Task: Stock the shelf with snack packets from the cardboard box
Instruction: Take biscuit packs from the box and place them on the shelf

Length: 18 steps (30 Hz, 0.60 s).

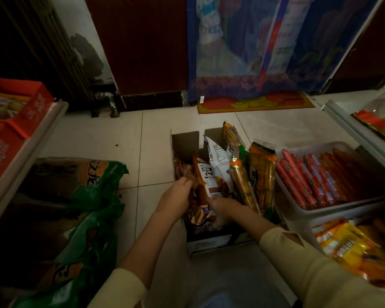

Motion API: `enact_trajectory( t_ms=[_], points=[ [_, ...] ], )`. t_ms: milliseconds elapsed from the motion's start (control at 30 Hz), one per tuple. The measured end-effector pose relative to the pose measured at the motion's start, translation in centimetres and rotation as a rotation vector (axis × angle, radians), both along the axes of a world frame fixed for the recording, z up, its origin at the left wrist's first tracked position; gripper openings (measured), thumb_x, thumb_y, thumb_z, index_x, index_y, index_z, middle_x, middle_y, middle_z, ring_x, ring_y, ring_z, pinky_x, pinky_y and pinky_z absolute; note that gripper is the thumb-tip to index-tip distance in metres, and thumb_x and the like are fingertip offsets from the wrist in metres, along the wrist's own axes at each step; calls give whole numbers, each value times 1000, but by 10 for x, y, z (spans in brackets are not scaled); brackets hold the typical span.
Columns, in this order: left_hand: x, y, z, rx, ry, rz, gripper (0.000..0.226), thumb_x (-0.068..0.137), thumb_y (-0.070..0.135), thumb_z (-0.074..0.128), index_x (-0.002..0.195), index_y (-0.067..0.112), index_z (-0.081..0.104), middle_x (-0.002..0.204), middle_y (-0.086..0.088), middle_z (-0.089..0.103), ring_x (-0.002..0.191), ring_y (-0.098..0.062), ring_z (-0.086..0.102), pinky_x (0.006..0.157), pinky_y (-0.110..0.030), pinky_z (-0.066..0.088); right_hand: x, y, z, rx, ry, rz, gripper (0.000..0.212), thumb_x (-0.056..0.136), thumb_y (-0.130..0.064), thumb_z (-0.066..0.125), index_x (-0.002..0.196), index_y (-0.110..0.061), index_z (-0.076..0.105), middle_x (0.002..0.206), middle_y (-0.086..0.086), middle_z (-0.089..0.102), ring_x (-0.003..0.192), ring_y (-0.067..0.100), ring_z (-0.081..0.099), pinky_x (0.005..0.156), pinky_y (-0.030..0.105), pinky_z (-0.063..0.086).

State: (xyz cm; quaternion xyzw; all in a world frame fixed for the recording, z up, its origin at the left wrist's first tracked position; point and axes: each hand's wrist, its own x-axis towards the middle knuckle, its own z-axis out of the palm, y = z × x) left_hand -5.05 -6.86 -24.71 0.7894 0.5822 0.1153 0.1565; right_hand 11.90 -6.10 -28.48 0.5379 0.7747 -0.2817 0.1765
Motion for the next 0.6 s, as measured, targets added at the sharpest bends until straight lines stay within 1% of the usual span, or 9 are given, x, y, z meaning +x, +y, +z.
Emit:
enact_trajectory(
  t_ms=[100, 233, 333, 433, 500, 600],
  points=[
    [-3, 3, 0, -17, -24, -18, 35, 89, 13, 55, 124, 19, 53, 127, -3, 52, 109, -20, 55, 87, -31, 50, 4, 0, 11, 21, 70, -44, 78, 72, -34, 77, 135, -17, 35, 138, 11, 47, 124, 32, 47, 100, 46, 43],
    [-5, 6, 2, -46, -21, -7, 40, 90, 12, 53, 129, 20, 49, 128, -5, 53, 111, -22, 55, 91, -36, 49, 9, 3, 24, 55, 141, -98, 69, 68, -36, 80, 123, -20, 41, 134, 7, 51, 121, 27, 51, 94, 39, 45],
    [-6, 10, 2, -44, 101, -43, 38, 90, 13, 54, 127, 17, 51, 126, -7, 54, 111, -22, 54, 92, -33, 48, 11, 3, 30, 60, 157, -112, 70, 68, -38, 80, 124, -18, 41, 132, 7, 52, 120, 27, 52, 95, 39, 47],
    [-8, 15, 4, -68, 176, -49, 37, 90, 13, 53, 127, 16, 52, 125, -8, 55, 109, -23, 56, 90, -31, 46, 11, 5, 36, 88, 177, -168, 67, 70, -42, 77, 122, -18, 44, 126, 7, 56, 112, 26, 56, 90, 40, 50],
    [-8, 17, 6, -79, 141, -19, 42, 90, 14, 53, 132, 17, 47, 129, -8, 54, 111, -24, 56, 92, -33, 48, 9, 8, 41, 120, 180, -215, 64, 69, -45, 75, 118, -16, 46, 121, 9, 58, 107, 26, 58, 87, 40, 51],
    [-6, 17, 12, -95, -29, 41, 51, 91, 15, 54, 139, 19, 39, 139, -7, 46, 119, -24, 52, 97, -35, 46, 4, 11, 48, 169, 192, -264, 64, 71, -47, 75, 118, -13, 48, 119, 10, 59, 106, 27, 58, 86, 40, 52]
  ],
)
